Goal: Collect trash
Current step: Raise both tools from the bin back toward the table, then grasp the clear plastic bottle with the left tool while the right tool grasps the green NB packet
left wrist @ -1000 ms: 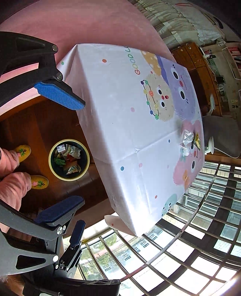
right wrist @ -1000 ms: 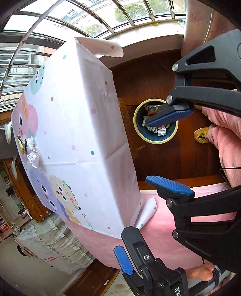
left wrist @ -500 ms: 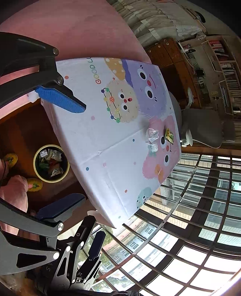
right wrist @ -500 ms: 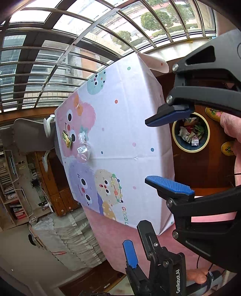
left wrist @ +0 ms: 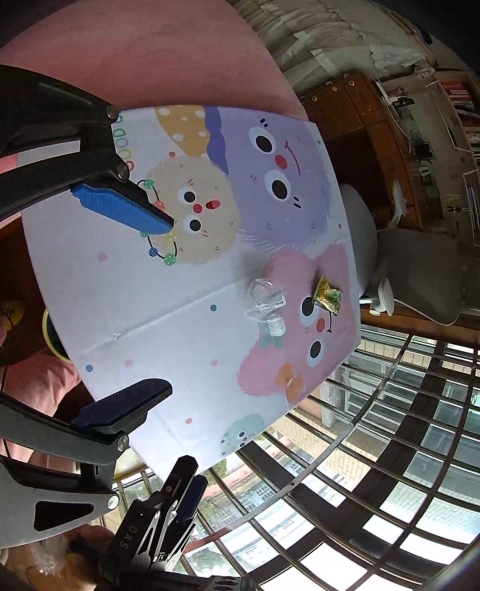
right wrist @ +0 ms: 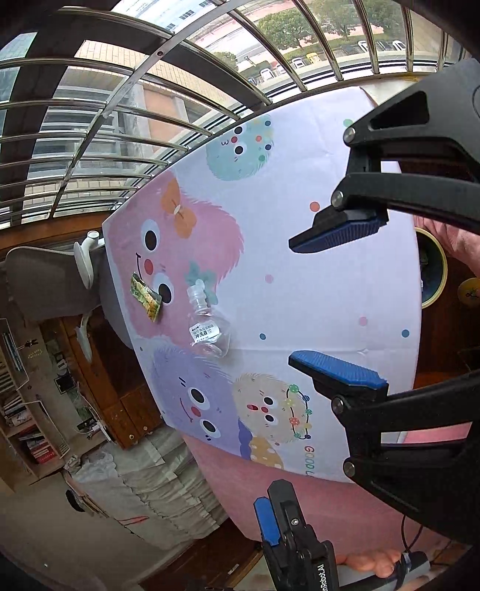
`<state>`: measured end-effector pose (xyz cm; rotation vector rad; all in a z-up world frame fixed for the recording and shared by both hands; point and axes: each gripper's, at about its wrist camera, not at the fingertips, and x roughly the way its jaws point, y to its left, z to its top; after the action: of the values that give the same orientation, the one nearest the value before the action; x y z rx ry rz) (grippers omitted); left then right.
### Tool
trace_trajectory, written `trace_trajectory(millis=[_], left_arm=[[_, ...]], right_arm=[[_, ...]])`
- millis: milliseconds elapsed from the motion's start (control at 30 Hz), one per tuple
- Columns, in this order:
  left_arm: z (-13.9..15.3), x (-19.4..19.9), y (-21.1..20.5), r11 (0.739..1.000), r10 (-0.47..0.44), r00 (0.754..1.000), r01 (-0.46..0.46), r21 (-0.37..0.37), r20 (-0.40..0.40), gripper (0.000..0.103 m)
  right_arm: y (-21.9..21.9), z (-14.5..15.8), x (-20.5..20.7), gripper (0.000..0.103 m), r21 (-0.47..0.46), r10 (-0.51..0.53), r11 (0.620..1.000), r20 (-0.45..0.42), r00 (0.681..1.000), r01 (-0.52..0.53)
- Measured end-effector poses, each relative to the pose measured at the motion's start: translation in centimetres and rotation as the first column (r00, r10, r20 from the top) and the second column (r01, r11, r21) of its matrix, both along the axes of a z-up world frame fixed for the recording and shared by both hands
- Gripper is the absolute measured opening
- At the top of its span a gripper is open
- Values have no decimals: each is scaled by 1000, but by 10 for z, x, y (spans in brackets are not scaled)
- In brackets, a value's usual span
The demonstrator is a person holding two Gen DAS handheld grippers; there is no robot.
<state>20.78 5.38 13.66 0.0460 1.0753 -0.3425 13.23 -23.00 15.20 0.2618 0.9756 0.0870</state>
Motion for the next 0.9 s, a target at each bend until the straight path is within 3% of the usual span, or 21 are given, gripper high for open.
trace_trajectory(millis=[233,433,633,833,900], left_arm=[[-56,159,-33,999,33,988,-27,39,-152,83],[-127,268,-61,996,53,956,-28,90,-288,71],[-180,302,-79,992,42,917,9,125,-397,65],[-203,307,-81,995,73,893,-33,96,-444,62],[-202,311,-79,996,87,891,-67,61,-445,41]], right_arm=[[-44,-58,140,51,66,83,995,-94,992,-77],[-66,-96,232,51,94,168,983,-144,975,-155],[-70,-123,281,51,128,235,968,-164,958,-216],[-68,-140,321,51,153,265,959,-178,948,-239],[-65,-144,335,51,157,267,958,-180,947,-240]])
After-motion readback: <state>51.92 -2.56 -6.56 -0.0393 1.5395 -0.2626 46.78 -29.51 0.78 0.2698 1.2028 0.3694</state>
